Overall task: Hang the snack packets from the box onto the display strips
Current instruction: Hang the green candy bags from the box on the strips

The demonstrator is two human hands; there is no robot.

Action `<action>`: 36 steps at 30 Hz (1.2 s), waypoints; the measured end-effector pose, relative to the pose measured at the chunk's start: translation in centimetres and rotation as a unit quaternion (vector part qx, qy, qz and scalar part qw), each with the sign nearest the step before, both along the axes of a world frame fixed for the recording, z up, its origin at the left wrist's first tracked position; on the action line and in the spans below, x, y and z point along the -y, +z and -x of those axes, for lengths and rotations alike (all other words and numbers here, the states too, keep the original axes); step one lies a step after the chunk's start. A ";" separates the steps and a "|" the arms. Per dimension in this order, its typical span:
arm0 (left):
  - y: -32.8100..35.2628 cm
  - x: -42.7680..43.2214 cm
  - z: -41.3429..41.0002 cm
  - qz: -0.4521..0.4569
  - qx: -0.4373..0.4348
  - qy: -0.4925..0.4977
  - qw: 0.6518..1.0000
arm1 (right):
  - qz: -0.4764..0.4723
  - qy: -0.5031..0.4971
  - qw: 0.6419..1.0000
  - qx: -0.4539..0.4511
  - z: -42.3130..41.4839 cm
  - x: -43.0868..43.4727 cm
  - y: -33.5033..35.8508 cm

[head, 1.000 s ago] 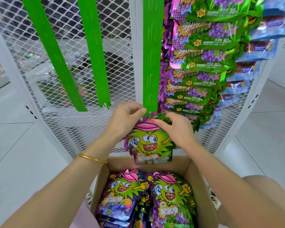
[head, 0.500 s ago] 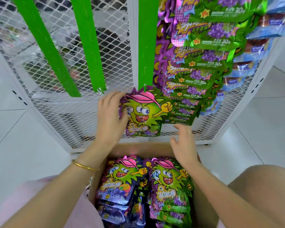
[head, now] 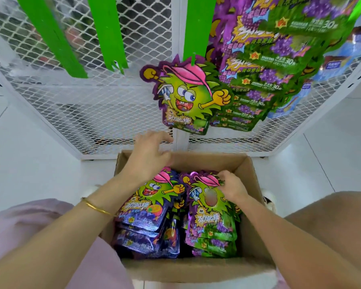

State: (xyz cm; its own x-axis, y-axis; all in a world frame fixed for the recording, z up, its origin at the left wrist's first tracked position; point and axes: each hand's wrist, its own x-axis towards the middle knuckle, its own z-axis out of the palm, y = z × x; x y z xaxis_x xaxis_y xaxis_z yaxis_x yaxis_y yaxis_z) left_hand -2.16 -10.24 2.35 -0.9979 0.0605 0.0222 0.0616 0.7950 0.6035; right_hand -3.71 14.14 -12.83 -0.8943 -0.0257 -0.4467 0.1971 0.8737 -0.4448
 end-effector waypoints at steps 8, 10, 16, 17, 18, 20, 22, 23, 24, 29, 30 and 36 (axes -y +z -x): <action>-1.6 0.0 0.0 -0.005 0.041 -0.003 0.999 | -0.077 0.058 0.991 0.090 0.2 -0.2 -3.4; -1.8 -0.1 -0.1 -0.010 0.046 -0.008 0.999 | -0.098 0.051 0.987 0.114 0.1 -0.3 -3.5; -1.5 -0.6 -0.4 -0.012 0.050 -0.011 0.999 | -0.078 0.025 0.986 0.144 -0.2 -0.3 -3.7; -1.4 -0.7 -0.4 -0.014 0.051 -0.010 0.999 | -0.083 0.026 0.987 0.139 -0.1 -0.3 -3.7; -1.3 -0.7 -0.5 -0.015 0.051 -0.009 0.999 | -0.093 0.026 0.988 0.123 0.0 -0.2 -3.6; -1.4 -0.8 -0.4 -0.016 0.057 -0.011 0.998 | -0.110 0.005 0.991 0.070 0.0 -0.1 -3.4; -1.5 -1.0 -0.3 -0.017 0.066 -0.011 0.998 | -0.113 -0.042 0.993 0.004 0.1 -0.1 -2.9; -1.5 -1.0 -0.2 -0.018 0.068 -0.011 0.997 | -0.107 -0.064 0.992 -0.025 0.3 -0.2 -2.4; -1.5 -1.1 -0.1 -0.018 0.067 -0.011 0.997 | -0.098 -0.075 0.992 -0.040 0.5 -0.3 -1.7; 0.2 -1.6 1.0 -0.068 0.004 0.019 0.997 | -0.071 -0.010 0.996 -0.055 1.4 -1.2 4.5; 1.0 -1.6 1.6 -0.086 -0.030 0.030 0.995 | -0.075 0.009 0.995 -0.061 1.7 -1.3 6.0; 8.2 -1.3 6.6 -0.143 -0.204 0.072 0.966 | -0.113 0.096 0.978 -0.146 2.1 -0.5 15.7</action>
State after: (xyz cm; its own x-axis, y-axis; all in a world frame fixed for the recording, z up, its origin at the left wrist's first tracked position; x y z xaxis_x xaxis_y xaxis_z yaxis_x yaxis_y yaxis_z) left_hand -8.71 -8.95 10.56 -0.8998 -0.1459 0.4112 0.2416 0.6182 0.7480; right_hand -5.84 14.63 2.86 -0.9729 -0.1365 -0.1869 -0.0876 0.9647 -0.2483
